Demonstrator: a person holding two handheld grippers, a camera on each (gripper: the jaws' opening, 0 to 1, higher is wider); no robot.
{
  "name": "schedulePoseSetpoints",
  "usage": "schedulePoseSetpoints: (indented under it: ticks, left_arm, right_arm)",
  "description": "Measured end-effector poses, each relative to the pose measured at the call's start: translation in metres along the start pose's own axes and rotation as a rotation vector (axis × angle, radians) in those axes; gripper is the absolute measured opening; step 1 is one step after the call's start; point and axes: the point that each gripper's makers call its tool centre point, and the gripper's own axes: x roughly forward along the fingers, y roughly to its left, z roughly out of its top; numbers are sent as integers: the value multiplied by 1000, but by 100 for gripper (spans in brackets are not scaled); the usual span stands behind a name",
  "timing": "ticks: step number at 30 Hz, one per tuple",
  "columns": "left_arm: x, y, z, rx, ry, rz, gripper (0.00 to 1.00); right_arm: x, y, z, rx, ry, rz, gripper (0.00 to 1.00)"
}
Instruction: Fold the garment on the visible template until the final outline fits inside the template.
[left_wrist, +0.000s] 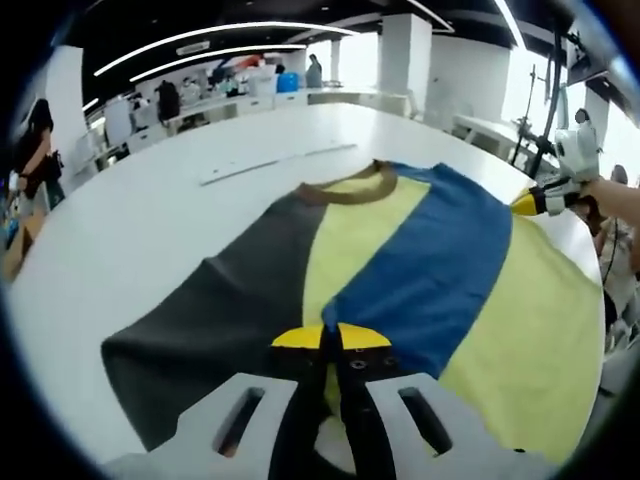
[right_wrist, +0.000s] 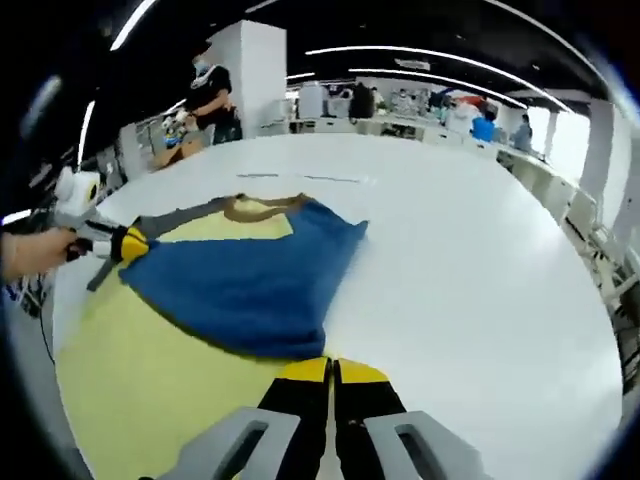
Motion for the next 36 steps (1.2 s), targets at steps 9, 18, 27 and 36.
schedulePoseSetpoints:
  ticks: [9, 18, 27, 36]
  left_arm:
    - [-5, 5, 5, -53, -26, 28, 0]
    - [-6, 9, -3, -64, 10, 51, 0]
    - [-6, 12, -5, -60, 16, 55, 0]
    - [-9, 12, -4, -31, 2, 48, 24]
  right_arm:
    - [-1, 4, -1, -90, 43, -24, 0]
    - [-3, 5, -3, -230, 68, -50, 0]
    - [-2, 3, -2, -207, 68, -44, 0]
    - [-5, 12, -1, -394, 59, -9, 6]
